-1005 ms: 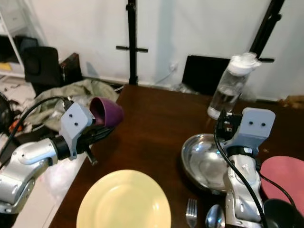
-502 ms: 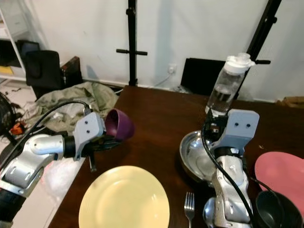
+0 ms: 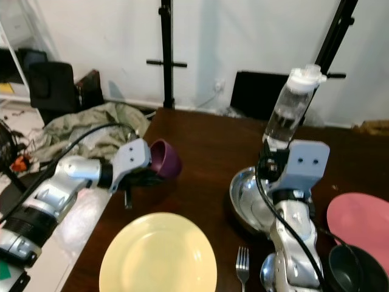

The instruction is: Setting the table

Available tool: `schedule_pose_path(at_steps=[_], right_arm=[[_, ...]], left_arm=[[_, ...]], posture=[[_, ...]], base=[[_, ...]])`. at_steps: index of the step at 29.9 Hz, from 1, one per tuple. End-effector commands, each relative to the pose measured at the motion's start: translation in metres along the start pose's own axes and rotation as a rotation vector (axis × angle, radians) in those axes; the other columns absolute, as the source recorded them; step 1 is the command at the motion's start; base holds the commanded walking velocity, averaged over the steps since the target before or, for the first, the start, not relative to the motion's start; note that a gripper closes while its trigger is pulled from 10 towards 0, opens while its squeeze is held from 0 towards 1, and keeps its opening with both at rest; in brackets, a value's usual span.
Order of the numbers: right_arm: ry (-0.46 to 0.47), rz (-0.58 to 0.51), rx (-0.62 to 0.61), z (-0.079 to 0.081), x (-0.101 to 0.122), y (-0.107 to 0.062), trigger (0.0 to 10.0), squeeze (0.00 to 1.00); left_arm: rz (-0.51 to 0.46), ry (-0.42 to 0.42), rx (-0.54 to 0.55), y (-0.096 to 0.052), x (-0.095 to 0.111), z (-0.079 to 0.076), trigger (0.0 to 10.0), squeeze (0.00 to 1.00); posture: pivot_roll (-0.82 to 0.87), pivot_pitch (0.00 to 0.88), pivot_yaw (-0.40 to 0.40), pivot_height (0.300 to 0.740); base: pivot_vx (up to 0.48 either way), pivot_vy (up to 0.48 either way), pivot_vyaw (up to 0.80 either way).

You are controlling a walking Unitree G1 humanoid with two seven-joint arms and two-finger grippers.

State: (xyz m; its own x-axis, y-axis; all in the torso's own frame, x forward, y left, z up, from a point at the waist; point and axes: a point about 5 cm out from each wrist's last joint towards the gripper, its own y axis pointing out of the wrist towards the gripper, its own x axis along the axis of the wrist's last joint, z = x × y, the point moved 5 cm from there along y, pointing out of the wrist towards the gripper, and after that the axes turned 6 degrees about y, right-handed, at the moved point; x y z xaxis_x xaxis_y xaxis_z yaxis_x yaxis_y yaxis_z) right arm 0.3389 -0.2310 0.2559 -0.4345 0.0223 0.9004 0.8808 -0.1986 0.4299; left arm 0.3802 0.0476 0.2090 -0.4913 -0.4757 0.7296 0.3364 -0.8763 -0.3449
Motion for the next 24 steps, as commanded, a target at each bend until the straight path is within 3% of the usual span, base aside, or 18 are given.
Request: schedule_pose_path(at_steps=[1, 3, 6, 8, 12, 13, 20, 22, 24], right_arm=[[0.007, 0.008, 0.015, 0.004, -0.001, -0.001, 10.0, 0.0], [0.01, 0.008, 0.021, 0.006, 0.001, -0.001, 10.0, 0.0], [0.022, 0.011, 0.047, 0.014, 0.003, -0.006, 10.0, 0.0], [0.022, 0.011, 0.047, 0.014, 0.003, -0.006, 10.0, 0.0], [0.026, 0.021, 0.056, 0.016, 0.002, -0.009, 10.0, 0.0], [0.028, 0.024, 0.058, 0.017, 0.002, -0.011, 10.0, 0.0], [0.031, 0.033, 0.06, 0.017, 0.002, -0.012, 10.0, 0.0], [0.032, 0.036, 0.065, 0.019, 0.002, -0.013, 10.0, 0.0], [0.032, 0.036, 0.065, 0.019, 0.002, -0.013, 10.0, 0.0]], left_arm=[[0.005, 0.019, -0.053, 0.003, 0.0, -0.005, 10.0, 0.0], [0.019, 0.032, -0.078, 0.003, 0.0, -0.004, 10.0, 0.0], [0.141, 0.172, -0.175, -0.006, -0.007, 0.006, 10.0, 0.0], [0.141, 0.172, -0.175, -0.006, -0.007, 0.006, 10.0, 0.0], [0.227, 0.276, -0.229, -0.009, -0.012, 0.011, 10.0, 0.0], [0.262, 0.327, -0.288, -0.014, -0.014, 0.009, 10.0, 0.0], [0.288, 0.4, -0.408, -0.02, -0.012, 0.004, 10.0, 0.0], [0.306, 0.552, -0.494, -0.025, -0.005, 0.004, 10.0, 0.0], [0.306, 0.552, -0.494, -0.025, -0.005, 0.004, 10.0, 0.0]], posture=[[0.06, 0.167, 0.119, 0.74], [0.06, 0.177, 0.12, 0.74], [0.06, 0.2, 0.124, 0.74], [0.06, 0.2, 0.124, 0.74], [0.06, 0.214, 0.125, 0.74], [0.05, 0.223, 0.127, 0.74], [0.05, 0.231, 0.125, 0.74], [0.05, 0.232, 0.126, 0.74], [0.05, 0.232, 0.126, 0.74]], base=[[0.0, 0.0, 0.0], [0.0, 0.0, 0.0], [0.0, 0.0, 0.0], [0.0, 0.0, 0.0], [0.0, 0.0, 0.0], [0.0, 0.0, 0.0], [0.0, 0.0, 0.0], [0.0, 0.0, 0.0], [0.0, 0.0, 0.0]])
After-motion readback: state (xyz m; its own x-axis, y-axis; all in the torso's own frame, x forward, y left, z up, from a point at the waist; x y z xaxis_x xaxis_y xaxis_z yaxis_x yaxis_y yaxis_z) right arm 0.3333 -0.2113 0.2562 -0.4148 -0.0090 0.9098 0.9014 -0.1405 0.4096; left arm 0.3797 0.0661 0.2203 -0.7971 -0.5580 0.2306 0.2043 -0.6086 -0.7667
